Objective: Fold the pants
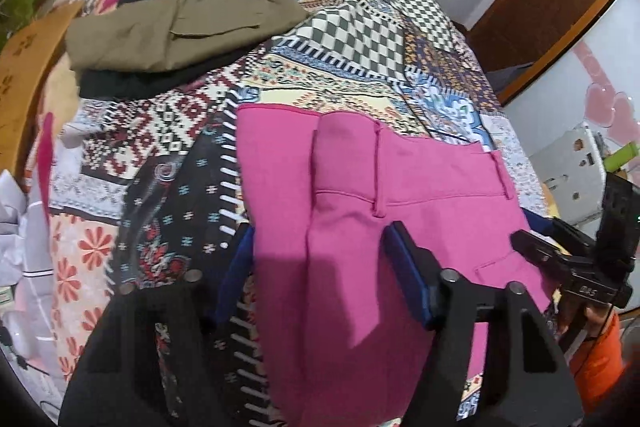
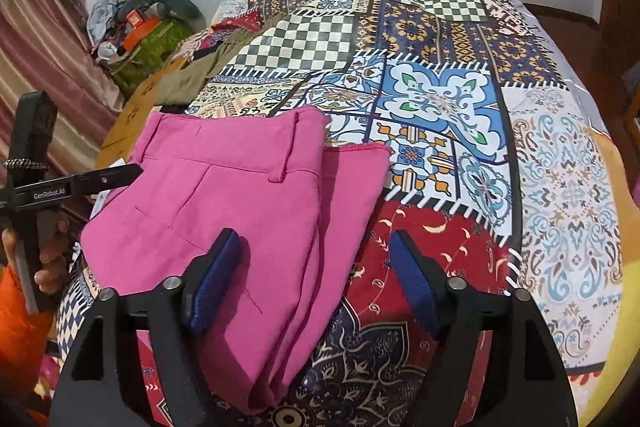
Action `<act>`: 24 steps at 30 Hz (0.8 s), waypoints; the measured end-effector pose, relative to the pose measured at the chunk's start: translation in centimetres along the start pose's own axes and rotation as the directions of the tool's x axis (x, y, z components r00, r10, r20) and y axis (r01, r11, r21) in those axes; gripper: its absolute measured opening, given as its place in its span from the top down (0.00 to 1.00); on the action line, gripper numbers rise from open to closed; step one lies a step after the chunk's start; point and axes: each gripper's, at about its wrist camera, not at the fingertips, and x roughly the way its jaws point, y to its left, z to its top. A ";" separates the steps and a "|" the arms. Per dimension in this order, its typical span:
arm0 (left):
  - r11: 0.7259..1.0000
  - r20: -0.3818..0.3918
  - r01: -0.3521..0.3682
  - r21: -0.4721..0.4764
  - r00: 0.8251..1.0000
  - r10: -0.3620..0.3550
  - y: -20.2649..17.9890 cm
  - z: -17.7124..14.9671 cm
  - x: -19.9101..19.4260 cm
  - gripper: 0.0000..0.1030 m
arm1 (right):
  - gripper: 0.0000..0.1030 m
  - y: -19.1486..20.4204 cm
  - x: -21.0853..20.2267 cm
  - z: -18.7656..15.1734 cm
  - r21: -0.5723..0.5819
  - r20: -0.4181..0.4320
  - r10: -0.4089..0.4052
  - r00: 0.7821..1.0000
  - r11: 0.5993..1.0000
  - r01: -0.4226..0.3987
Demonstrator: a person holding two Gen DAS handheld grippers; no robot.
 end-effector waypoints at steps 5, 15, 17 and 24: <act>0.999 0.004 0.047 -0.025 0.999 -0.047 0.4 -0.2 -0.1 0.48 | 0.63 1.2 0.3 0.1 -0.031 0.000 0.036 0.999 0.999 -0.036; 0.999 0.055 -0.024 0.048 0.998 0.022 -1.4 -0.4 -2.0 0.79 | 0.88 1.2 -0.4 1.0 -0.043 0.045 0.052 0.998 0.998 -0.050; 0.995 0.086 -0.062 0.076 0.995 0.056 -2.1 -0.4 -2.8 0.80 | 0.89 1.5 -0.7 1.2 -0.057 0.060 0.051 0.997 0.997 -0.048; 0.981 0.204 -0.143 0.132 0.972 0.114 -2.9 1.7 -6.1 0.82 | 0.90 4.0 -2.0 3.8 -0.147 0.117 0.064 0.991 0.988 -0.047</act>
